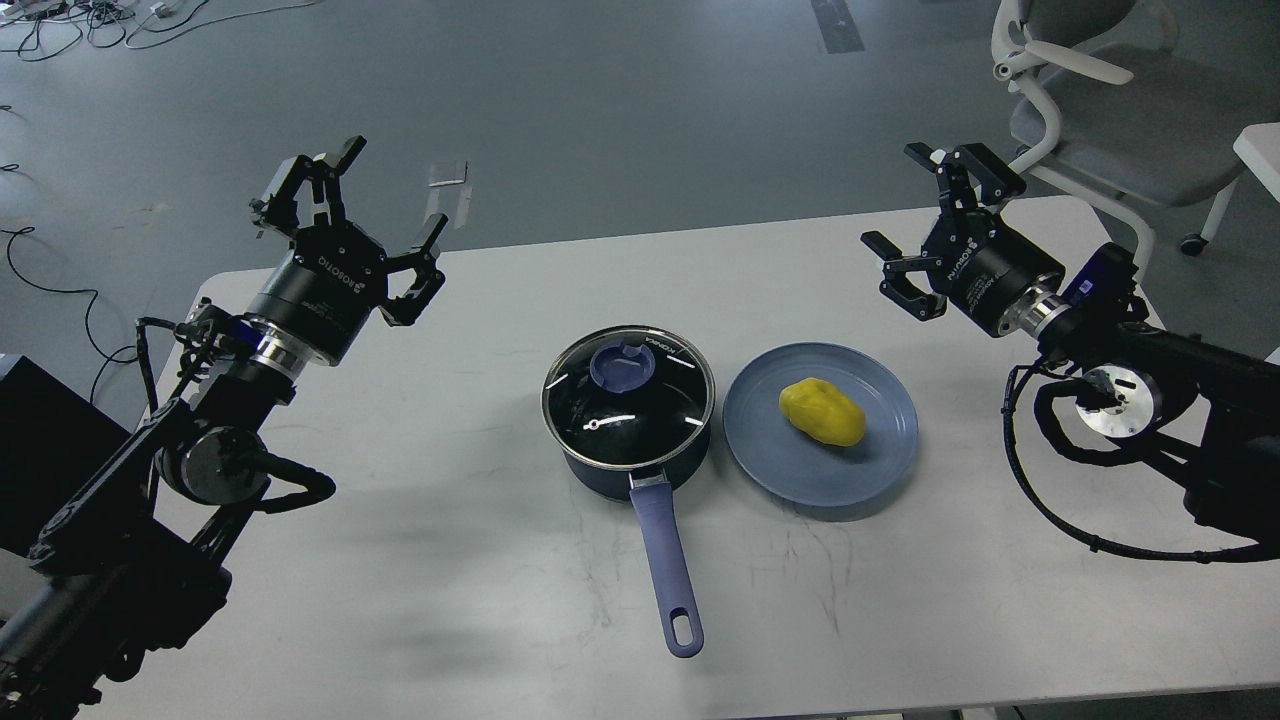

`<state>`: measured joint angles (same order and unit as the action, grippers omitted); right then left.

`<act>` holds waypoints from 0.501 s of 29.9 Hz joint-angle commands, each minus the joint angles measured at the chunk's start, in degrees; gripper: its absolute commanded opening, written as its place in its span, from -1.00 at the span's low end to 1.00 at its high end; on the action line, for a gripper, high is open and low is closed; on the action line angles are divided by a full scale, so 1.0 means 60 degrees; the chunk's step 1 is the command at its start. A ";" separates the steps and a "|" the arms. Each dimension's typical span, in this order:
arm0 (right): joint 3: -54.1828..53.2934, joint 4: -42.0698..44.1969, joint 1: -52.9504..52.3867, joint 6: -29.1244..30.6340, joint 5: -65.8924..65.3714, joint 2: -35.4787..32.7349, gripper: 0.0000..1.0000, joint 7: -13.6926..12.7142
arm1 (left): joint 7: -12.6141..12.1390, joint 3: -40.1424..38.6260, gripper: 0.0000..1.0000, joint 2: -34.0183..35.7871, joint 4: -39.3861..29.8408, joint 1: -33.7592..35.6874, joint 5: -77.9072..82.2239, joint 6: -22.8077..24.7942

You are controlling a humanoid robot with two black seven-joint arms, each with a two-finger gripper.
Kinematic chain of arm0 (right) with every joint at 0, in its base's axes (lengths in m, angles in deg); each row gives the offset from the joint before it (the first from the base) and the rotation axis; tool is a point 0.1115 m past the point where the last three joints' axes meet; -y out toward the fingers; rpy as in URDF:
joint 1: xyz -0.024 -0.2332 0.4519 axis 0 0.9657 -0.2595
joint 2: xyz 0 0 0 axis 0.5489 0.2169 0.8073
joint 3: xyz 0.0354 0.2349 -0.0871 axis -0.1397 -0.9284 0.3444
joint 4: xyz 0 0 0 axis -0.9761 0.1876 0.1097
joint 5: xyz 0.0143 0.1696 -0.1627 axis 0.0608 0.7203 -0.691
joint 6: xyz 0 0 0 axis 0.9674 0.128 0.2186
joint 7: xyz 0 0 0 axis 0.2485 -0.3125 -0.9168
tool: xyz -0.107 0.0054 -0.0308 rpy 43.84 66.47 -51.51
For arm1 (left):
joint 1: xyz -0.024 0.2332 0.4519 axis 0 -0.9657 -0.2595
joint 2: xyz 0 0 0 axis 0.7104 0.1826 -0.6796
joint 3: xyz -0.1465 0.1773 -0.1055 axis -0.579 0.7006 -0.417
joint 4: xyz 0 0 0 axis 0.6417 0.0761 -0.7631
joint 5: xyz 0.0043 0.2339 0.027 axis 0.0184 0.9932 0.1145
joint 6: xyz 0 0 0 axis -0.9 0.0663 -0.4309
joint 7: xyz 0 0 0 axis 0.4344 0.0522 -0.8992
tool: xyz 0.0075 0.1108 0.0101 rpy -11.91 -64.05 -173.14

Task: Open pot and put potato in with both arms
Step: 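Raise the left gripper and open it above the table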

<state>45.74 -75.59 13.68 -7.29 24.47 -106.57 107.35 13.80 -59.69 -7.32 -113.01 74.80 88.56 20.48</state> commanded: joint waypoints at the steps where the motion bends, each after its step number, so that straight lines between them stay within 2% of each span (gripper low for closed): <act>1: 0.0010 0.0053 -0.0005 -0.0001 -0.0026 0.0072 1.00 0.0000 | 0.0001 0.0001 0.95 0.0017 -0.0008 -0.0061 -0.0001 -0.0001; 15: 0.0025 0.0317 -0.0035 -0.0001 -0.0041 0.0205 1.00 0.0000 | -0.0014 0.0176 0.95 0.0323 0.0285 0.0057 -0.0088 0.0073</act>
<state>45.84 -73.78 13.48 -7.29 24.23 -105.25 107.35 13.72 -58.86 -6.38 -111.71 75.14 88.51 21.37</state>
